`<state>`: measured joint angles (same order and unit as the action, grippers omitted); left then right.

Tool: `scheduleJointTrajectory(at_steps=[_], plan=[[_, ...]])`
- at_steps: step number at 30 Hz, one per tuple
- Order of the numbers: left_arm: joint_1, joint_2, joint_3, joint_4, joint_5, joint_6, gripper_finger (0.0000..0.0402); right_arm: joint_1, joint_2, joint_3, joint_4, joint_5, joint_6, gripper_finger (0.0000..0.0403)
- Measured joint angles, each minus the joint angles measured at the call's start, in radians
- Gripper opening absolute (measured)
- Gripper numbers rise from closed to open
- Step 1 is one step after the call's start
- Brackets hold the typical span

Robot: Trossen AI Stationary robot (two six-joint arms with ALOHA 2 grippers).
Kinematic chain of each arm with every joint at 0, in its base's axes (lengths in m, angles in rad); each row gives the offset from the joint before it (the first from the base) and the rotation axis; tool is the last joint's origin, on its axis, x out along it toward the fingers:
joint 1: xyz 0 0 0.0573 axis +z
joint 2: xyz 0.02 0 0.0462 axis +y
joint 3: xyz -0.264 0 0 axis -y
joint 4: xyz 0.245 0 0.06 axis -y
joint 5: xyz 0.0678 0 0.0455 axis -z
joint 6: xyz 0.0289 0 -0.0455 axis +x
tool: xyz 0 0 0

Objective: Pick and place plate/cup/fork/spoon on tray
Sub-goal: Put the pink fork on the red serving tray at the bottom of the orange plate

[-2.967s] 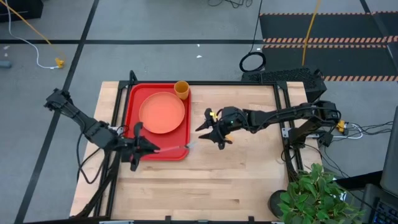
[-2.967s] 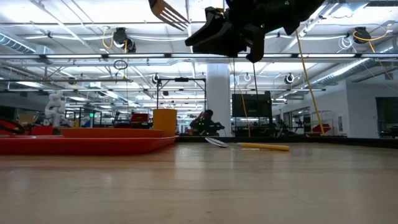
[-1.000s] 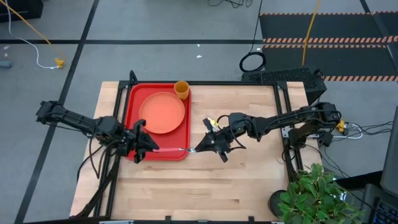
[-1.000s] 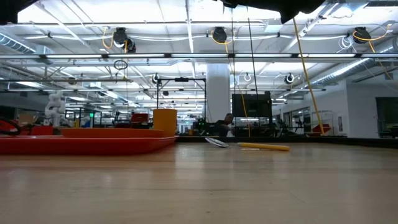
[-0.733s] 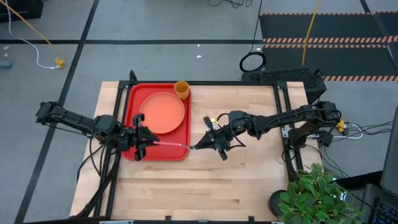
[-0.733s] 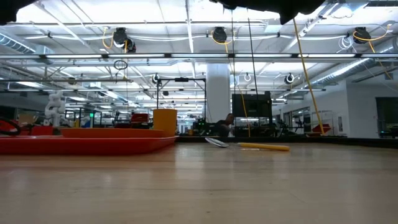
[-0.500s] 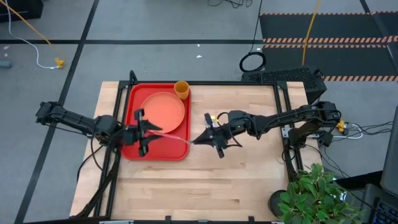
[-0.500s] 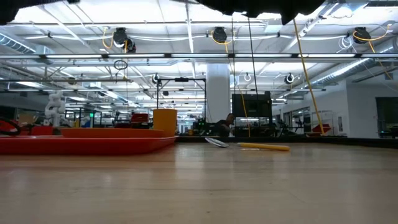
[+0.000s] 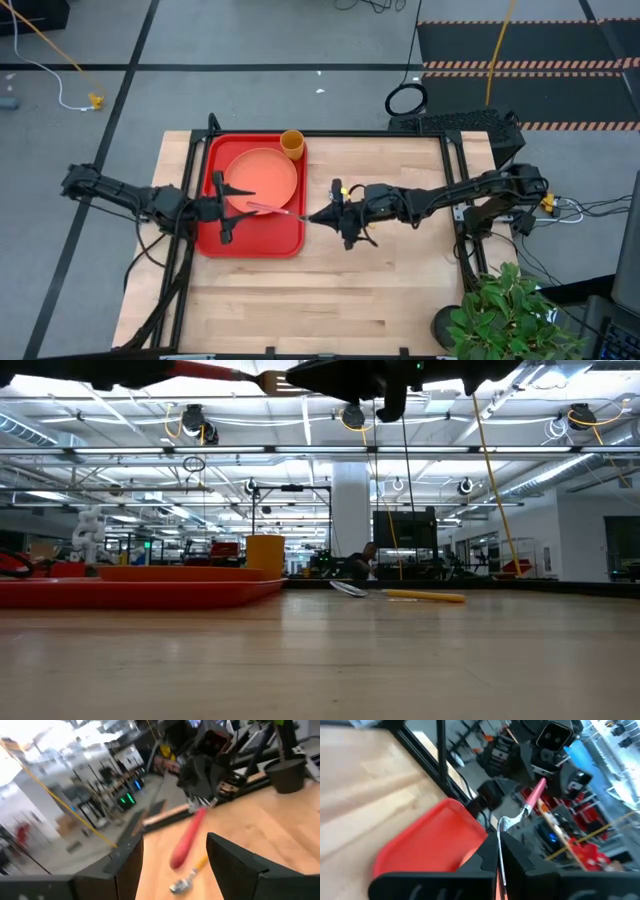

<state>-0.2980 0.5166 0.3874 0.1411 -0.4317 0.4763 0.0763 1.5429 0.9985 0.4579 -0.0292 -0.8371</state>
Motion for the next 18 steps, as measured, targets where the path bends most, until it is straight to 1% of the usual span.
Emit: scheduleJointTrajectory(at_steps=[4,6,11,14,18], plan=[[-0.006,-0.04,0.036,-0.14,-0.026,-0.16,0.0218,0.008,0.0,0.0,-0.031,0.063,-0.072,0.0],[-0.006,-0.056,0.064,-0.199,-0.037,-0.216,0.0218,0.008,0.0,0.0,-0.043,0.082,-0.096,0.0],[-0.006,-0.067,0.147,-0.304,-0.042,-0.39,0.0218,0.008,0.0,0.0,-0.054,0.083,-0.125,0.0],[-0.006,-0.066,0.193,-0.373,-0.09,-0.533,0.0218,0.008,0.013,0.007,-0.052,0.081,-0.125,0.0],[-0.006,-0.065,0.227,-0.451,-0.12,-0.594,0.0218,0.007,0.092,0.062,-0.051,0.067,-0.122,0.0]])
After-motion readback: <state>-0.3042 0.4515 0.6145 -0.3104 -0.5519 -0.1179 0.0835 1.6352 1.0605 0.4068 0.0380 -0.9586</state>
